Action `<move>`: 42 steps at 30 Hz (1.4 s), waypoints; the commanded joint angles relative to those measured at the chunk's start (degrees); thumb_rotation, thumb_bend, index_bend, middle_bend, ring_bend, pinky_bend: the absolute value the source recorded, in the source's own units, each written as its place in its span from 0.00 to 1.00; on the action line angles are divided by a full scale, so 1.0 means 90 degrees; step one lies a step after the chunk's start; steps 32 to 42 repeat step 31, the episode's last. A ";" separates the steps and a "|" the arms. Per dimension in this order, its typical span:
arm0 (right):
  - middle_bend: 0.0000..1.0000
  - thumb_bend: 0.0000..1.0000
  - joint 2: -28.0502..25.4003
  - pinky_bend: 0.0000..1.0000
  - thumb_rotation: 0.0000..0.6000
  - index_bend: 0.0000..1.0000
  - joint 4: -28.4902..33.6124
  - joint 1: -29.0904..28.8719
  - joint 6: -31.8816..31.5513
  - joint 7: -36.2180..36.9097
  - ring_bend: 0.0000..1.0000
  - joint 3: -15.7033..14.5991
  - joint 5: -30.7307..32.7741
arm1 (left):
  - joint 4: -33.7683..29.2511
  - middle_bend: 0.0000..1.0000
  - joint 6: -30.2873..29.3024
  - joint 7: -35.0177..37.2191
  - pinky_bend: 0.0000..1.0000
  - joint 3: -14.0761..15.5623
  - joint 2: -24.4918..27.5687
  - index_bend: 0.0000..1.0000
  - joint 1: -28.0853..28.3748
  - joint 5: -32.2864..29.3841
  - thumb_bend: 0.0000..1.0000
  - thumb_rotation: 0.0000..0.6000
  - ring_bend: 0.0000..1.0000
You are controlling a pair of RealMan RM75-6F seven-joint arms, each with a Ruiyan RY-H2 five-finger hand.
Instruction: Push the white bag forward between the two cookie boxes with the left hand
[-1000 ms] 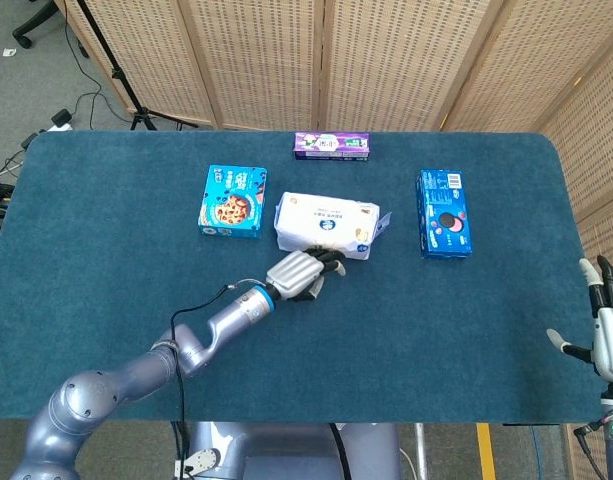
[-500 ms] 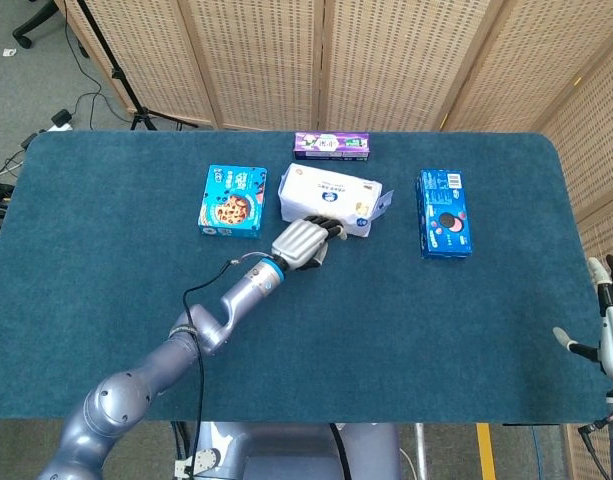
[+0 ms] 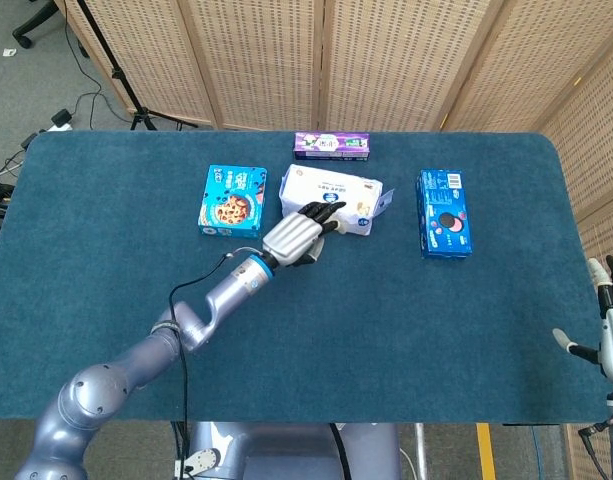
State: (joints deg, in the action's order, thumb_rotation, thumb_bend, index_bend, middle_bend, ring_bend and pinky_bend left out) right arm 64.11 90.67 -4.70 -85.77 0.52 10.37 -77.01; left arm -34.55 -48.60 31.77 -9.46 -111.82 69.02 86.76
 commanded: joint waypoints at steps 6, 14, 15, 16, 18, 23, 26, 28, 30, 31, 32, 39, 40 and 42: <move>0.00 0.00 -0.0024 0.00 1.00 0.00 0.0074 0.0027 -0.0073 0.0010 0.00 -0.0081 -0.0193 | -0.2871 0.00 -0.1335 -0.0353 0.06 0.0304 0.2449 0.15 -0.1148 0.0194 0.21 1.00 0.01; 0.00 0.00 -0.0020 0.00 1.00 0.00 0.0160 0.0022 -0.0121 -0.0048 0.00 -0.0180 -0.0424 | -0.4811 0.00 -0.1800 -0.1946 0.00 0.0298 0.4302 0.00 -0.2110 -0.0372 0.00 1.00 0.00; 0.00 0.00 -0.0021 0.00 1.00 0.00 0.0166 0.0022 -0.0124 -0.0047 0.00 -0.0186 -0.0439 | -0.4906 0.00 -0.1820 -0.2010 0.00 0.0306 0.4382 0.00 -0.2169 -0.0406 0.00 1.00 0.00; 0.00 0.00 -0.0023 0.00 1.00 0.00 0.0177 0.0025 -0.0134 -0.0046 0.00 -0.0199 -0.0469 | -0.5021 0.00 -0.1856 -0.2114 0.00 0.0345 0.4532 0.00 -0.2308 -0.0498 0.00 1.00 0.00; 0.00 0.00 -0.0033 0.00 1.00 0.00 0.0197 0.0034 -0.0155 -0.0038 0.00 -0.0221 -0.0518 | -0.5353 0.00 -0.2015 -0.2346 0.00 0.0454 0.4875 0.00 -0.2631 -0.0607 0.00 1.00 0.00; 0.00 0.00 -0.0053 0.00 1.00 0.00 0.0215 0.0057 -0.0205 -0.0083 0.00 -0.0251 -0.0579 | -0.5779 0.00 -0.2732 -0.2447 0.00 0.0701 0.5282 0.00 -0.3486 -0.0687 0.00 1.00 0.00; 0.00 0.00 -0.0066 0.00 1.00 0.00 0.0232 0.0073 -0.0245 -0.0113 0.00 -0.0266 -0.0621 | -0.5863 0.00 -0.3301 -0.2352 0.00 0.0906 0.5374 0.00 -0.4101 -0.0640 0.00 1.00 0.00; 0.00 0.00 -0.0080 0.00 1.00 0.00 0.0248 0.0083 -0.0274 -0.0131 0.00 -0.0278 -0.0656 | -0.5894 0.00 -0.3623 -0.2332 0.00 0.1074 0.5393 0.00 -0.4524 -0.0635 0.00 1.00 0.00; 0.00 0.00 -0.0096 0.00 1.00 0.00 0.0264 0.0093 -0.0302 -0.0144 0.00 -0.0290 -0.0696 | -0.5973 0.00 -0.3745 -0.2414 0.00 0.1277 0.5455 0.00 -0.4920 -0.0757 0.00 1.00 0.00; 0.00 0.00 -0.0102 0.00 1.00 0.00 0.0267 0.0096 -0.0310 -0.0149 0.00 -0.0293 -0.0707 | -0.6050 0.00 -0.3759 -0.2528 0.00 0.1337 0.5484 0.00 -0.5062 -0.0861 0.00 1.00 0.00; 0.00 0.00 -0.0102 0.00 1.00 0.00 0.0267 0.0096 -0.0310 -0.0149 0.00 -0.0293 -0.0707 | -0.6050 0.00 -0.3759 -0.2528 0.00 0.1337 0.5484 0.00 -0.5062 -0.0861 0.00 1.00 0.00; 0.00 0.00 -0.0102 0.00 1.00 0.00 0.0267 0.0096 -0.0310 -0.0149 0.00 -0.0293 -0.0707 | -0.6050 0.00 -0.3759 -0.2528 0.00 0.1337 0.5484 0.00 -0.5062 -0.0861 0.00 1.00 0.00; 0.00 0.00 -0.0102 0.00 1.00 0.00 0.0267 0.0096 -0.0310 -0.0149 0.00 -0.0293 -0.0707 | -0.6050 0.00 -0.3759 -0.2528 0.00 0.1337 0.5484 0.00 -0.5062 -0.0861 0.00 1.00 0.00; 0.00 0.00 -0.0102 0.00 1.00 0.00 0.0267 0.0096 -0.0310 -0.0149 0.00 -0.0293 -0.0707 | -0.6050 0.00 -0.3759 -0.2528 0.00 0.1337 0.5484 0.00 -0.5062 -0.0861 0.00 1.00 0.00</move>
